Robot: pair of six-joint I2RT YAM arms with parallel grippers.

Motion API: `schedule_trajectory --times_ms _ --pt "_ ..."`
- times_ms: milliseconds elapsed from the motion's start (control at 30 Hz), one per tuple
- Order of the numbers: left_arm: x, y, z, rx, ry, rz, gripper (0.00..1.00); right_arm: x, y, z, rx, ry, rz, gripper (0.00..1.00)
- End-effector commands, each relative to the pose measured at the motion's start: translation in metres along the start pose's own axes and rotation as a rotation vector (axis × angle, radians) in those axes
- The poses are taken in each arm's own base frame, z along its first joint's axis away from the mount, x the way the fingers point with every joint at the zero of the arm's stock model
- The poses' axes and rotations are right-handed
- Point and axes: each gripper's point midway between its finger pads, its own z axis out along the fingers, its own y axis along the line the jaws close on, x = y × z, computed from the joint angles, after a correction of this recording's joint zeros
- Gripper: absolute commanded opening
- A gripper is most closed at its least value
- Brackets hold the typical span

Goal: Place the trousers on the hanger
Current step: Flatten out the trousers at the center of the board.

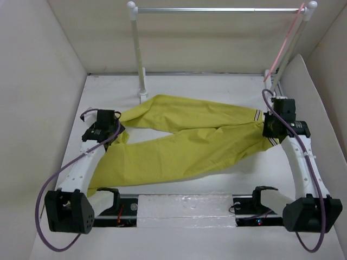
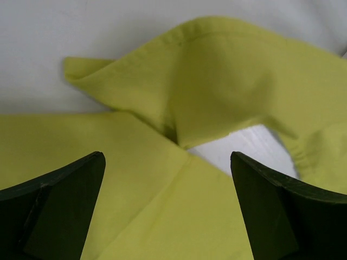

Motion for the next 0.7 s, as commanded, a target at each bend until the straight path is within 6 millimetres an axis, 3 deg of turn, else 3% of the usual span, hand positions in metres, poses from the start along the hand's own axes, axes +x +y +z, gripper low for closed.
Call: schedule_trajectory --times_ms 0,33,67,100,133,200,233,300,333,367,433,467,500,567,600,633,667 --pt "-0.033 -0.043 0.018 0.152 -0.033 -0.111 0.99 0.024 0.011 0.012 -0.148 0.023 0.166 0.0" --pt "-0.036 -0.047 0.021 0.155 -0.037 -0.104 0.99 0.034 0.019 0.012 -0.208 0.051 0.179 0.0" --pt "-0.035 -0.046 0.031 0.124 -0.037 -0.088 0.99 0.058 0.022 0.016 -0.239 0.118 0.207 0.0" --pt "-0.041 -0.05 0.033 0.133 -0.058 -0.072 0.99 0.067 0.04 0.011 -0.352 0.141 0.214 0.02" --pt "-0.046 -0.053 0.038 0.133 -0.065 -0.067 0.99 0.075 0.047 0.009 -0.391 0.159 0.213 0.16" --pt "-0.046 -0.054 0.054 0.114 -0.055 -0.057 0.99 0.097 0.074 -0.001 -0.506 0.224 0.192 0.37" --pt "-0.05 -0.056 0.06 0.114 -0.055 -0.064 0.99 0.099 0.079 -0.004 -0.523 0.223 0.179 0.59" --pt "-0.046 -0.055 0.081 0.094 -0.017 -0.081 0.98 0.092 0.067 -0.007 -0.459 0.188 0.155 0.74" --pt "-0.054 -0.059 0.084 0.097 -0.018 -0.097 0.96 0.07 0.04 -0.006 -0.327 0.123 0.152 0.85" --pt "-0.054 -0.062 0.089 0.088 -0.003 -0.098 0.96 0.056 0.025 -0.003 -0.273 0.089 0.132 0.92" --pt "-0.072 -0.07 0.082 0.102 -0.021 -0.126 0.95 0.02 0.0 0.009 -0.205 0.033 0.181 0.92" --pt "-0.078 -0.076 0.075 0.129 -0.023 -0.143 0.95 -0.007 -0.005 0.021 -0.219 -0.048 0.201 0.9" --pt "-0.081 -0.089 0.064 0.172 -0.035 -0.138 0.95 -0.013 -0.003 0.046 -0.265 -0.021 0.188 0.86" --pt "-0.097 -0.109 0.033 0.253 -0.101 -0.105 0.96 -0.047 -0.009 0.067 -0.32 -0.079 0.189 0.78" --pt "-0.098 -0.122 0.019 0.303 -0.124 -0.074 0.95 -0.053 -0.009 0.078 -0.331 -0.065 0.181 0.74" --pt "-0.078 -0.151 -0.006 0.399 -0.12 0.013 0.95 -0.049 -0.015 0.103 -0.313 -0.006 0.186 0.65" --pt "-0.066 -0.17 -0.027 0.483 -0.121 0.082 0.95 -0.063 -0.023 0.108 -0.286 -0.026 0.165 0.62"
